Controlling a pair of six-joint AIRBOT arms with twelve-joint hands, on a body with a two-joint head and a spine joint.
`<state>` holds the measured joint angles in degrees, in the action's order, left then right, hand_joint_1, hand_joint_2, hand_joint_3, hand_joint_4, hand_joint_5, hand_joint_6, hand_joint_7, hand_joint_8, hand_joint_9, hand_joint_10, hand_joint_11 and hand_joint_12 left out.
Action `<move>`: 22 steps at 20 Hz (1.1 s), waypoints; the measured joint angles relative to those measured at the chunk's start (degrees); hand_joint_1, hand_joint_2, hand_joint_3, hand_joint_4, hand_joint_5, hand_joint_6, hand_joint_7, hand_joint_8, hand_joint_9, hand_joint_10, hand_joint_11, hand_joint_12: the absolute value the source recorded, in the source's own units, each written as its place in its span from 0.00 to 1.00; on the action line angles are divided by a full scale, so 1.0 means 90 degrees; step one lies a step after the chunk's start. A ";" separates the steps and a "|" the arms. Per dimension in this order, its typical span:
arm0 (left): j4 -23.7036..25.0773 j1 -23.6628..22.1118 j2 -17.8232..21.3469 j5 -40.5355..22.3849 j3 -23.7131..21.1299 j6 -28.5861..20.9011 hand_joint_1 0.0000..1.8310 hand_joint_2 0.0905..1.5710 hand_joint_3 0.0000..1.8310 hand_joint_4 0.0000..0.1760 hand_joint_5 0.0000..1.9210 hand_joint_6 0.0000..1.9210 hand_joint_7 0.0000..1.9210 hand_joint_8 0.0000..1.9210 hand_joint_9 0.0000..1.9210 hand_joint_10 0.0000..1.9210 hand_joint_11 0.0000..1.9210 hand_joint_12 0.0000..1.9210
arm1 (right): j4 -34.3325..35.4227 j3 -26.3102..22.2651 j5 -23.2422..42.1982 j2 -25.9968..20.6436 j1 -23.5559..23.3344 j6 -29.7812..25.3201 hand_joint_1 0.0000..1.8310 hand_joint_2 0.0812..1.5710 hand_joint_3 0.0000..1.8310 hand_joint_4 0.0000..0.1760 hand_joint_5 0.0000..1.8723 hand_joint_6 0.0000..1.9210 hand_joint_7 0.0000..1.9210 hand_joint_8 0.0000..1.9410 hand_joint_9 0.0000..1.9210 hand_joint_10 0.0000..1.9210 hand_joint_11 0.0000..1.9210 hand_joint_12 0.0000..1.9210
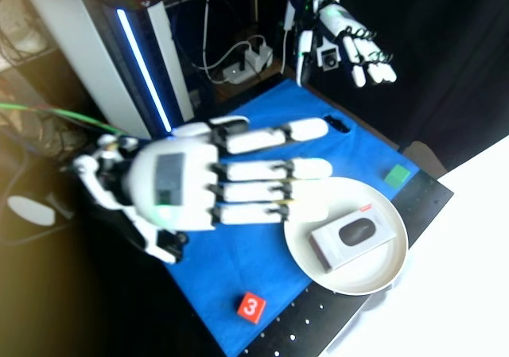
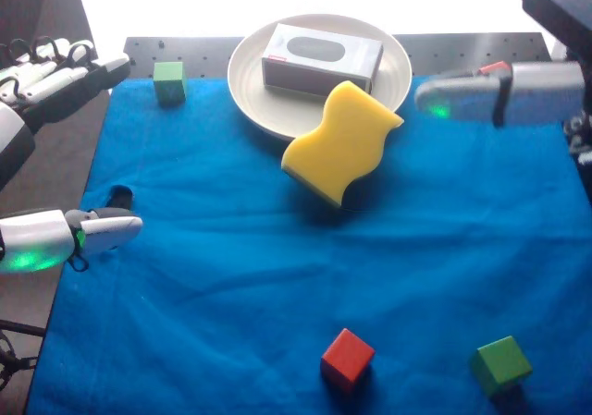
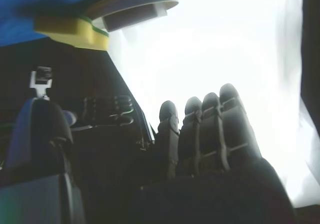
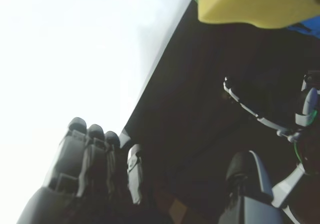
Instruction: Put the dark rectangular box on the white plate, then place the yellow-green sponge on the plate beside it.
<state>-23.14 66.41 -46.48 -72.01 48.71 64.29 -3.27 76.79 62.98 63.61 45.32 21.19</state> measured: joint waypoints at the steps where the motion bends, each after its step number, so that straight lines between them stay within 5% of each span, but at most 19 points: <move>1: -0.0019 0.0015 0.0000 -0.0010 -0.0010 0.0000 0.47 0.55 0.00 0.32 0.11 0.00 0.06 0.01 0.00 0.00 0.00 0.00 | -0.0019 -0.0036 0.0032 -0.0024 0.0029 0.0002 0.38 0.50 0.00 0.99 0.00 0.00 0.00 0.00 0.00 0.00 0.00 0.00; 3: 0.0015 0.0034 -0.0002 -0.0019 -0.0012 -0.0005 0.48 0.55 0.00 0.17 0.11 0.00 0.06 0.00 0.00 0.00 0.00 0.00 | -0.0044 -0.0083 0.0114 -0.0073 0.0034 0.0002 0.39 0.49 0.00 1.00 0.00 0.00 0.00 0.00 0.00 0.00 0.02 0.01; 4: -0.0007 0.0034 -0.0002 -0.0024 -0.0012 -0.0007 0.47 0.56 0.00 0.22 0.11 0.00 0.06 0.00 0.00 0.00 0.00 0.00 | -0.0019 -0.0083 0.0141 -0.0075 0.0034 0.0002 0.37 0.50 0.00 1.00 0.00 0.00 0.00 0.00 0.00 0.00 0.03 0.01; 5: -0.0044 0.0034 -0.0002 -0.0024 -0.0012 -0.0007 0.45 0.55 0.00 0.34 0.11 0.00 0.07 0.01 0.00 0.00 0.00 0.00 | -0.0053 -0.0049 0.0148 -0.0075 0.0041 0.0002 0.39 0.51 0.00 0.78 0.00 0.00 0.00 0.00 0.00 0.00 0.01 0.01; 7: -0.0036 0.0034 -0.0002 -0.0024 -0.0012 -0.0007 0.45 0.55 0.00 0.37 0.11 0.00 0.07 0.00 0.00 0.00 0.00 0.00 | -0.0121 0.0000 0.0109 -0.0073 0.0061 0.0000 0.39 0.50 0.00 0.77 0.00 0.00 0.00 0.00 0.00 0.00 0.01 0.01; 9: -0.0034 0.0034 -0.0002 -0.0024 -0.0012 -0.0007 0.46 0.56 0.00 0.38 0.11 0.00 0.06 0.00 0.00 0.00 0.00 0.00 | -0.0248 0.0134 -0.0080 -0.0068 0.0066 -0.0002 0.43 0.49 0.00 0.97 0.02 0.00 0.00 0.00 0.00 0.00 0.07 0.03; 11: -0.0051 0.0034 -0.0002 -0.0024 -0.0012 -0.0007 0.47 0.55 0.00 0.53 0.11 0.00 0.06 0.00 0.00 0.00 0.00 0.00 | -0.0780 0.0396 -0.0675 0.0019 -0.0083 0.0002 0.43 0.48 0.00 1.00 0.01 0.00 0.00 0.00 0.00 0.00 0.03 0.02; 14: 0.0007 0.0034 -0.0002 -0.0024 -0.0010 -0.0007 0.46 0.56 0.00 0.46 0.10 0.00 0.05 0.00 0.00 0.00 0.00 0.00 | -0.2016 0.0573 -0.1732 0.0216 -0.0656 -0.0007 0.40 0.45 0.00 1.00 0.02 0.00 0.00 0.00 0.00 0.00 0.00 0.00; 15: 0.0005 0.0034 -0.0005 -0.0022 -0.0010 -0.0010 0.47 0.55 0.00 0.59 0.11 0.00 0.06 0.00 0.00 0.00 0.00 0.00 | -0.2531 0.0597 -0.2040 0.0284 -0.0852 -0.0005 0.42 0.45 0.00 1.00 0.04 0.01 0.00 0.00 0.00 0.00 0.00 0.00; 16: -0.0015 0.0034 -0.0005 -0.0022 -0.0010 -0.0010 0.48 0.55 0.00 0.59 0.11 0.00 0.06 0.00 0.00 0.00 0.00 0.00 | -0.2773 0.0597 -0.2193 0.0316 -0.0925 -0.0015 0.42 0.47 0.00 1.00 0.02 0.00 0.00 0.00 0.00 0.00 0.00 0.00; 18: -0.0095 0.0034 -0.0005 -0.0019 -0.0010 -0.0007 0.47 0.55 0.00 0.46 0.12 0.00 0.07 0.01 0.01 0.00 0.00 0.00 | -0.3602 0.0629 -0.2713 0.0432 -0.1117 -0.0017 0.47 0.46 0.00 1.00 0.04 0.01 0.00 0.00 0.00 0.00 0.00 0.00; 22: -0.0036 0.0034 -0.0010 -0.0019 -0.0010 -0.0012 0.48 0.55 0.00 0.44 0.12 0.00 0.07 0.00 0.00 0.00 0.00 0.00 | -0.4600 0.0777 -0.3492 0.0685 -0.1462 -0.0022 0.52 0.43 0.00 1.00 0.13 0.01 0.02 0.00 0.02 0.00 0.00 0.00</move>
<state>-23.46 66.72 -46.57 -72.18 48.62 64.18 -44.66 83.79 31.55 69.78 32.16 20.99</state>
